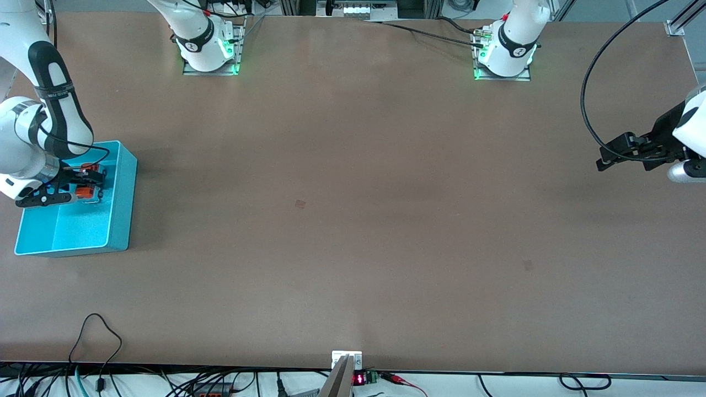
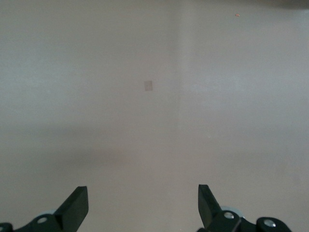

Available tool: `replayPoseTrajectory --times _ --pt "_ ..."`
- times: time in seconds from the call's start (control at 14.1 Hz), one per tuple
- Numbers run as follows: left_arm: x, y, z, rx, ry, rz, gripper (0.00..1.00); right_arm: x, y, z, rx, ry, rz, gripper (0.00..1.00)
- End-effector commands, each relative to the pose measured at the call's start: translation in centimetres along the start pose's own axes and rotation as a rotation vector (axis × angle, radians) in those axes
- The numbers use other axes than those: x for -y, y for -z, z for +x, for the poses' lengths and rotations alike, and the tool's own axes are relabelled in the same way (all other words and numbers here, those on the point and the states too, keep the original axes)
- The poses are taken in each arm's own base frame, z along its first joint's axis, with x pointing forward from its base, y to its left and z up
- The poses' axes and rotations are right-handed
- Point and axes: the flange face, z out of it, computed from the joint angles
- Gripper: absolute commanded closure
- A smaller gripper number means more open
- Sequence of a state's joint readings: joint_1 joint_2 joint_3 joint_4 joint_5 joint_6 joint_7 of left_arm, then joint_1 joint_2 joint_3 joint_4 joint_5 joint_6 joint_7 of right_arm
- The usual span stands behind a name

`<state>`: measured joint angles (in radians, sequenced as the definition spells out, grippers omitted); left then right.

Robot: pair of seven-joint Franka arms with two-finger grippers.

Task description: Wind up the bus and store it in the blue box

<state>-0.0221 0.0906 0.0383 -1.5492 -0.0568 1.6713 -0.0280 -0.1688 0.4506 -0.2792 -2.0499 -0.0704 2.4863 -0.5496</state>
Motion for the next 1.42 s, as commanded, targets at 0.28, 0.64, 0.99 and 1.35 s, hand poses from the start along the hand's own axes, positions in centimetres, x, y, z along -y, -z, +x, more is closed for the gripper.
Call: replayPoseTrajectory --times 0.28,0.64,0.99,1.35 --pt "1.3 0.3 -0.4 -0.016 -0.003 0.018 0.00 2.1 16.7 6.7 0.015 0.095 0.045 0.00" --pt "1.3 0.3 -0.3 -0.016 -0.003 0.015 0.00 6.8 27.1 7.5 -0.058 0.184 0.027 0.00" --pt "1.2 0.3 -0.2 -0.017 -0.004 0.009 0.00 14.5 36.0 6.6 0.066 0.090 0.063 0.00" --pt "1.2 0.2 -0.1 -0.023 -0.005 0.009 0.00 17.2 37.7 4.0 0.101 0.043 0.082 0.00"
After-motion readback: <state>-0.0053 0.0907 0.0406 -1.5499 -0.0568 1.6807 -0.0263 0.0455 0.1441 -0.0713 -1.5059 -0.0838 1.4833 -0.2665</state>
